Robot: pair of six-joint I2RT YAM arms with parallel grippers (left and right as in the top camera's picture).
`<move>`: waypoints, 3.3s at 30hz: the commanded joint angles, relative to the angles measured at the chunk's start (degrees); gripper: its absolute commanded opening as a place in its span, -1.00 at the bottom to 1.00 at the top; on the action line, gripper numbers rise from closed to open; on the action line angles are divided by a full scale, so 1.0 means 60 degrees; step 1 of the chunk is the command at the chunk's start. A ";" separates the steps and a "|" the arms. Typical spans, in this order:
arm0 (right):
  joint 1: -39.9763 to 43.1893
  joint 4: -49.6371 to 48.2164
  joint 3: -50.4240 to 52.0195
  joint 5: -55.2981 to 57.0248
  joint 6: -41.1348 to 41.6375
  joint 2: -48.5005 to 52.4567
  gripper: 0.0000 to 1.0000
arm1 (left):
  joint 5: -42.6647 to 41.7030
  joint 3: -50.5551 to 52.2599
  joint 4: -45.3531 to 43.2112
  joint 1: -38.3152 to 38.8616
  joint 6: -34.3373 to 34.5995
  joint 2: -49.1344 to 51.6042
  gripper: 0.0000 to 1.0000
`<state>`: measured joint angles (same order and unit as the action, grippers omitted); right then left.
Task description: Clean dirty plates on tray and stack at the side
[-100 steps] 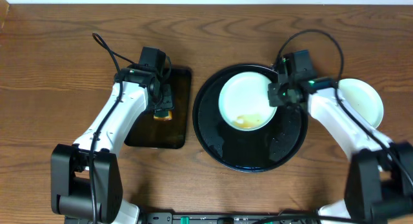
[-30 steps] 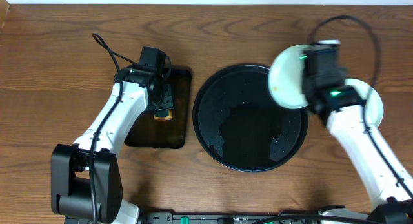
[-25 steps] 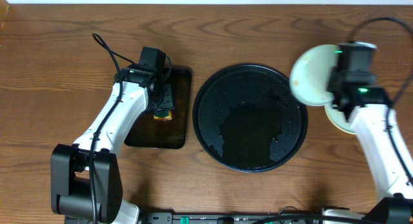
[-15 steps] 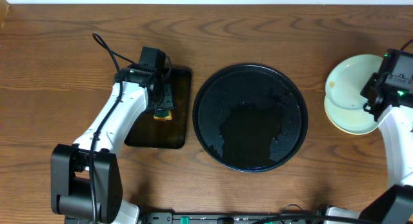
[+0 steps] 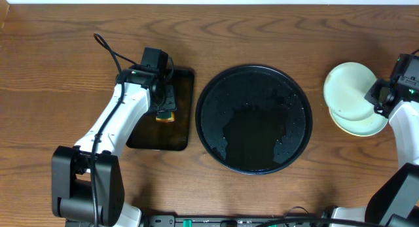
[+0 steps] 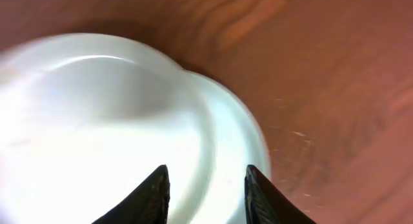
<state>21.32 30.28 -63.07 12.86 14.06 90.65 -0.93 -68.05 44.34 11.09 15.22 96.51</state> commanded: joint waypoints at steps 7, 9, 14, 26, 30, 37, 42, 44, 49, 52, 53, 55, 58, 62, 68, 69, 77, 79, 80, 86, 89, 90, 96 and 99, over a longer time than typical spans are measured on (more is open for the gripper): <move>-0.0798 0.0146 -0.0186 -0.3049 -0.0911 -0.1308 -0.23 | 0.0051 -0.0350 0.0025 -0.0040 0.0055 -0.0889 0.23; -0.1162 0.0284 -0.0182 -0.3009 -0.1009 -0.1388 -0.23 | 0.0051 -0.0353 0.0025 -0.0135 0.0055 -0.1169 0.23; -0.1592 0.0226 -0.0164 -0.2339 -0.0994 -0.1075 -0.71 | 0.0051 -0.0350 0.0036 -0.0237 0.0055 -0.1494 0.22; -0.1636 0.0718 -0.0164 -0.2871 -0.1005 0.0503 -0.92 | 0.0055 -0.0321 0.0106 -0.0237 0.0051 -0.1490 0.24; -0.1708 0.0714 -0.0168 -0.3497 -0.1351 0.0350 -0.76 | 0.0058 -0.0321 0.0153 -0.0240 0.0055 -0.1486 0.33; -0.1854 0.1938 -0.0168 -0.3730 -0.1610 -0.0667 0.02 | 0.0095 -0.0321 0.1497 -0.0692 0.0885 -0.1490 0.58; -0.1971 0.2809 -0.0164 -0.3453 -0.1570 -0.1974 0.98 | 0.0000 -0.0233 0.2506 -0.1446 0.1035 -0.1625 0.59; -0.2120 0.3115 -0.0135 -0.3249 -0.1574 -0.2590 0.99 | -0.0022 -0.0007 0.2572 -0.1574 0.0765 -0.1905 0.59; -0.2809 0.3151 0.0331 -0.2605 -0.1570 -0.3945 0.98 | -0.0022 0.1140 0.1738 -0.1381 0.0470 -0.3544 0.59; -0.3238 0.2863 0.1013 -0.2608 -0.1566 -0.4849 0.99 | -0.0018 0.2135 0.1009 -0.1217 0.0390 -0.5067 0.60; -0.3351 0.2765 0.1260 -0.2605 -0.1570 -0.5155 0.98 | -0.0022 0.2488 0.0758 -0.1158 0.0321 -0.5621 0.60; -0.3570 0.2543 0.1781 -0.2386 -0.1570 -0.5803 0.99 | -0.0025 0.3169 0.0335 -0.0984 0.0109 -0.6790 0.60; -0.3748 0.2324 0.2364 -0.2146 -0.1570 -0.6659 0.98 | -0.0022 0.3978 -0.0062 -0.0736 0.0015 -0.8419 0.60; -0.3745 0.2463 0.2707 -0.2149 -0.1574 -0.7479 0.99 | 0.0018 0.4462 -0.0069 -0.0681 0.0011 -1.0043 0.60; -0.3745 0.2951 0.2710 -0.2186 -0.1574 -0.7639 0.98 | 0.0018 0.4459 -0.0047 -0.0685 0.0011 -1.0939 0.60; -0.3745 0.2994 0.2710 -0.2186 -0.1574 -0.7632 0.98 | 0.0018 0.4459 -0.0047 -0.0681 0.0011 -1.0943 0.60; -0.3745 0.3249 0.2710 -0.2186 -0.1574 -0.7624 0.98 | 0.0018 0.4459 -0.0044 -0.0681 0.0011 -1.0867 0.60; -0.3745 0.3249 0.2710 -0.2186 -0.1574 -0.7624 0.98 | 0.0018 0.4462 -0.0044 -0.0681 0.0011 -1.0867 0.60; -0.3745 0.3249 0.2710 -0.2186 -0.1574 -0.7624 0.98 | 0.0018 0.4459 -0.0044 -0.0681 0.0011 -1.0867 0.61; -0.3745 0.3249 0.2710 -0.2186 -0.1574 -0.7624 0.98 | 0.0018 0.4462 -0.0044 -0.0681 0.0011 -1.0867 0.61; -0.3734 0.3344 0.2721 -0.2007 -0.1752 -0.7708 0.99 | 0.0018 0.4459 -0.0044 -0.0685 0.0011 -1.0867 0.61; -0.3730 0.3384 0.2721 -0.1880 -0.1796 -0.7781 0.98 | 0.0018 0.4459 -0.0044 -0.0681 0.0011 -1.0867 0.61; -0.3748 0.1916 0.3304 -0.2058 -0.1869 -0.8987 0.99 | 0.0018 0.4459 -0.0044 -0.0681 0.0011 -1.0867 0.61; -0.3748 0.0386 0.4204 -0.2357 -0.1865 -0.9912 0.99 | 0.0018 0.4459 -0.0044 -0.0681 0.0011 -1.0867 0.61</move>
<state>-0.71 36.23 -41.65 -0.03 3.75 35.38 -1.13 -41.63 44.10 6.81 16.25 31.18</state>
